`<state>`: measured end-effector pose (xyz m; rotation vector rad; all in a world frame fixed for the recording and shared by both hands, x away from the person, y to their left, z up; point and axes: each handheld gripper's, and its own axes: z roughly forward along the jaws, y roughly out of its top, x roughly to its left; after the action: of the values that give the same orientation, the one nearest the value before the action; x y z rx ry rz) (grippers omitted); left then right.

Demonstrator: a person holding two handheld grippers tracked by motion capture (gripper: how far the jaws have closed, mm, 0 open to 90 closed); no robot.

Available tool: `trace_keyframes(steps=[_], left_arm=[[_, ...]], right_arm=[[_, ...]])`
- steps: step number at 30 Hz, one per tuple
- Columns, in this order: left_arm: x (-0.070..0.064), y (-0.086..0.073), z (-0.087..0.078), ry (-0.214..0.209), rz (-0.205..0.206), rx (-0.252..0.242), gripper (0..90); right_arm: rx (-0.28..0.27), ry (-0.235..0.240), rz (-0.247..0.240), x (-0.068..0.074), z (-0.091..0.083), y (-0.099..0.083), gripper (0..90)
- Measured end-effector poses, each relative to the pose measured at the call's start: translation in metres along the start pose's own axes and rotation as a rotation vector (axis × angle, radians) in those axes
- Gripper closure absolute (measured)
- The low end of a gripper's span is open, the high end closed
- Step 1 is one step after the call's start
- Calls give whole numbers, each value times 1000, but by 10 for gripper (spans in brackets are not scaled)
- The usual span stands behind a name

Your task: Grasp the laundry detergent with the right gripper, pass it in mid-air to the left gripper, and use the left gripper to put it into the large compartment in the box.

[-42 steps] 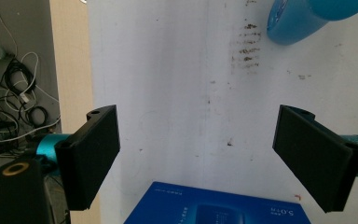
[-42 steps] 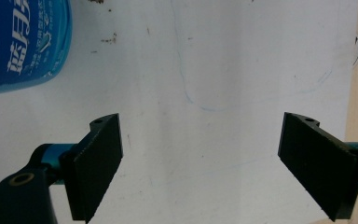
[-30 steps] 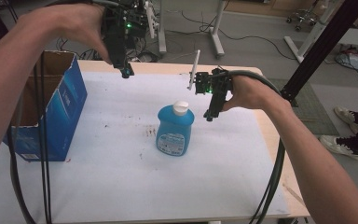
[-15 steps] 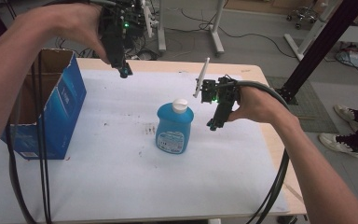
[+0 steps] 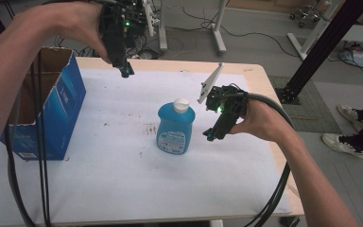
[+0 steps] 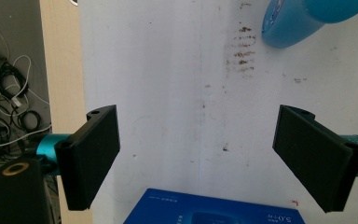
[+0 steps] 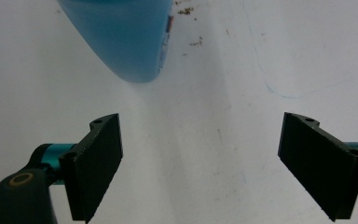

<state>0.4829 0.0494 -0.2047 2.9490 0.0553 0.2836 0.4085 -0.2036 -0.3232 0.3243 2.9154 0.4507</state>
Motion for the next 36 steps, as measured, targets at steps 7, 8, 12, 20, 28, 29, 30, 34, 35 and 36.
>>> trace_keyframes(steps=[7,8,12,20,28,29,30,34,35,36], left_arm=[[0,-2,0,2,-5,-2,148],[0,-2,0,2,-5,-2,148],[1,-3,-1,3,-9,-8,148],[1,-6,-1,5,-16,-9,148],[1,-8,0,5,-21,-12,148],[1,-8,1,4,-19,-12,148],[1,-7,1,4,-19,-9,148],[1,-7,1,4,-19,-12,148],[1,-7,1,4,-18,-12,148],[1,-7,1,3,-21,-10,148]], right_arm=[[-111,38,43,11,5,-3,132],[-111,38,43,11,5,-3,132],[-173,51,64,15,8,-2,132],[-270,83,107,18,15,0,132],[-311,99,112,23,24,7,132],[-320,101,114,23,26,7,132],[-328,106,111,24,27,8,132],[-346,102,108,27,31,10,132],[-356,100,112,27,32,10,132],[-363,99,116,27,32,10,132]])
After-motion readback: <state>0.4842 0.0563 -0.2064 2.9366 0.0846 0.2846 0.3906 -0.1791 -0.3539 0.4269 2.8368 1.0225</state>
